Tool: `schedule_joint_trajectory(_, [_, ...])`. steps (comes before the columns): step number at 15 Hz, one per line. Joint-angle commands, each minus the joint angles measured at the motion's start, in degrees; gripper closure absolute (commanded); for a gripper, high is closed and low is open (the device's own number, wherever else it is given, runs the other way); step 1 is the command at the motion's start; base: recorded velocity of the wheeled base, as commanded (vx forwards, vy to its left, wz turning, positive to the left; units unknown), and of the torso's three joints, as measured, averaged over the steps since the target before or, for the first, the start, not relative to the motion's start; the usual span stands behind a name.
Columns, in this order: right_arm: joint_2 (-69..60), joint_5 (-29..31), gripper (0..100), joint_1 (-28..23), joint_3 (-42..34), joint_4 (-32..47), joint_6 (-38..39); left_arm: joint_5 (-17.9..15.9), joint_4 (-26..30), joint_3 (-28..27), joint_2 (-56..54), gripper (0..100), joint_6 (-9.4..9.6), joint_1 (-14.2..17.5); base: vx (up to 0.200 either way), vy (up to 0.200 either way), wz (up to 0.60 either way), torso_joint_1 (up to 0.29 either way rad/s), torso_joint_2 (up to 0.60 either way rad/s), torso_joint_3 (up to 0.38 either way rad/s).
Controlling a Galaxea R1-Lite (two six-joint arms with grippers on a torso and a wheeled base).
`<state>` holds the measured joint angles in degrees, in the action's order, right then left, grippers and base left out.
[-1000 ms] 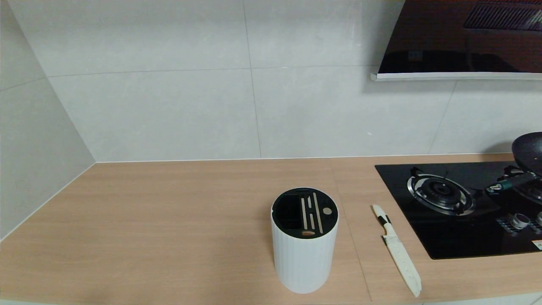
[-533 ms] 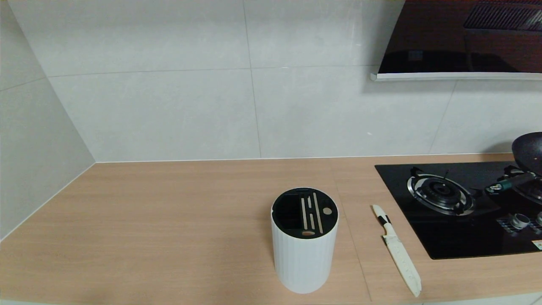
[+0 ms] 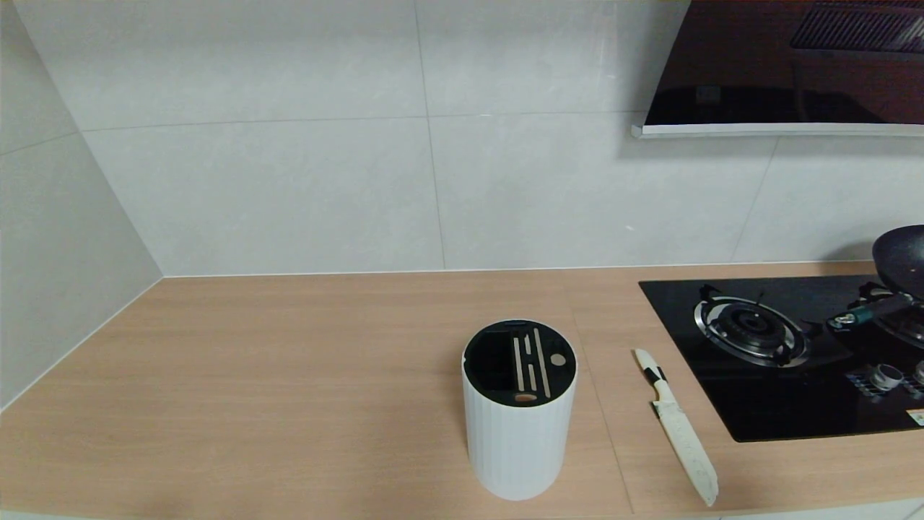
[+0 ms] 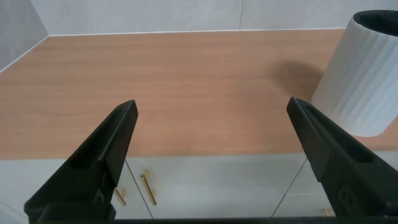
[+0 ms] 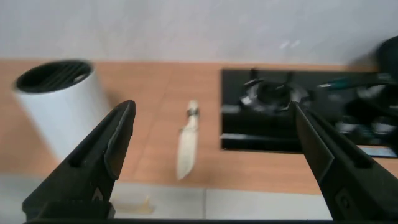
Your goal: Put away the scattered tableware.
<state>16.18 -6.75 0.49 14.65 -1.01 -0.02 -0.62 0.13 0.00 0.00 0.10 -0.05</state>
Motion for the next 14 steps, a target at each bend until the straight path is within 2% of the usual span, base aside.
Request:
schedule_joint_trajectory(1, [24.96, -4.85, 0, 0.13, 7.67, -0.13, 0.02, 0.01, 0.04, 0.00, 0.00, 0, -0.01, -0.04, 0.000, 0.000, 0.00, 0.000, 0.00, 0.000])
schedule_joint_trajectory(3, [37.44, -4.76, 0, 1.97, 12.42, -0.92, 0.99, 0.01, -0.05, 0.00, 0.00, 0, -0.01, 0.05, 0.000, 0.000, 0.00, 0.000, 0.00, 0.000])
schedule_joint_trajectory(4, [39.55, -4.76, 0, 2.59, 13.30, -1.54, 1.34, 0.01, 0.04, 0.00, 0.00, 0, -0.01, 0.05, 0.000, 0.000, 0.00, 0.000, 0.00, 0.000])
schedule_joint_trajectory(7, [53.70, -3.71, 0, 6.72, 15.84, -9.97, 1.52, 0.01, -0.05, 0.00, 0.00, 0, -0.01, 0.05, 0.000, 0.000, 0.00, 0.000, 0.00, 0.000])
schedule_joint_trajectory(11, [68.20, -0.19, 0, 7.42, 20.59, -17.18, 1.34, 0.01, 0.04, 0.00, 0.00, 0, -0.01, 0.05, 0.000, 0.000, 0.00, 0.000, 0.00, 0.000])
schedule_joint_trajectory(14, [75.23, -0.28, 0, 8.39, 24.28, -17.71, 1.25, 0.01, 0.04, 0.00, 0.00, 0, -0.01, 0.05, 0.000, 0.000, 0.00, 0.000, 0.00, 0.000])
